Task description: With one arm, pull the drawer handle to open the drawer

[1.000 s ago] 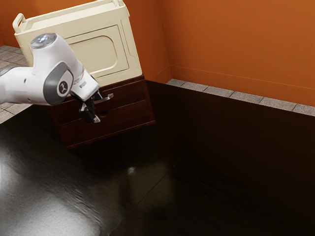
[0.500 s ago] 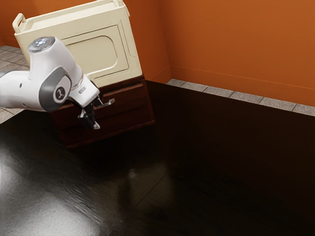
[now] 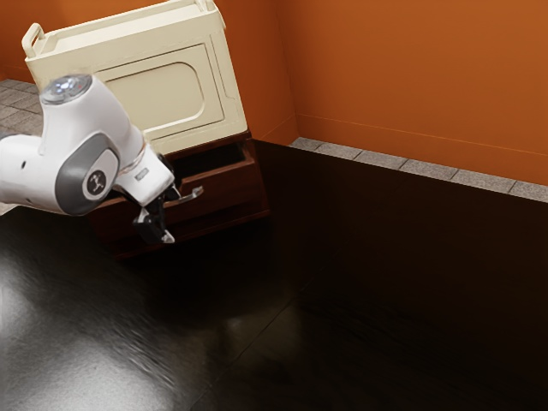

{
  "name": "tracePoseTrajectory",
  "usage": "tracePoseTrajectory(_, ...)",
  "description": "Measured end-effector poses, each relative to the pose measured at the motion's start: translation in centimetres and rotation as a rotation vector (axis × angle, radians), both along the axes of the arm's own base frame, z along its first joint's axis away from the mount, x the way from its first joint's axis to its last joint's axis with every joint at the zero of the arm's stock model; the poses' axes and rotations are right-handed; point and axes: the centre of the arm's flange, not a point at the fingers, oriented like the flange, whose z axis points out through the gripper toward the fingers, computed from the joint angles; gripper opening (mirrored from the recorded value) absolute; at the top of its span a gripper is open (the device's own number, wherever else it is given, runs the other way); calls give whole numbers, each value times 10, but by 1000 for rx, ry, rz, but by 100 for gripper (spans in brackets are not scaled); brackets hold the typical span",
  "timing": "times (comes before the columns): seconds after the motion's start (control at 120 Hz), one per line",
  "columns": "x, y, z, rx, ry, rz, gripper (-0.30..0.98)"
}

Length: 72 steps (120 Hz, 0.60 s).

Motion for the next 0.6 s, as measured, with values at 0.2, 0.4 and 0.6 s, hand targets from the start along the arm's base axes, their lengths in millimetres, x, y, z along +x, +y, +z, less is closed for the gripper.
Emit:
tracePoseTrajectory(0.2,-11,-24,1,5,0,-11,67)
tracePoseTrajectory(0.4,-25,-44,-2,7,5,-12,70)
tracePoseTrajectory(0.6,-39,-58,-2,12,-9,-1,66)
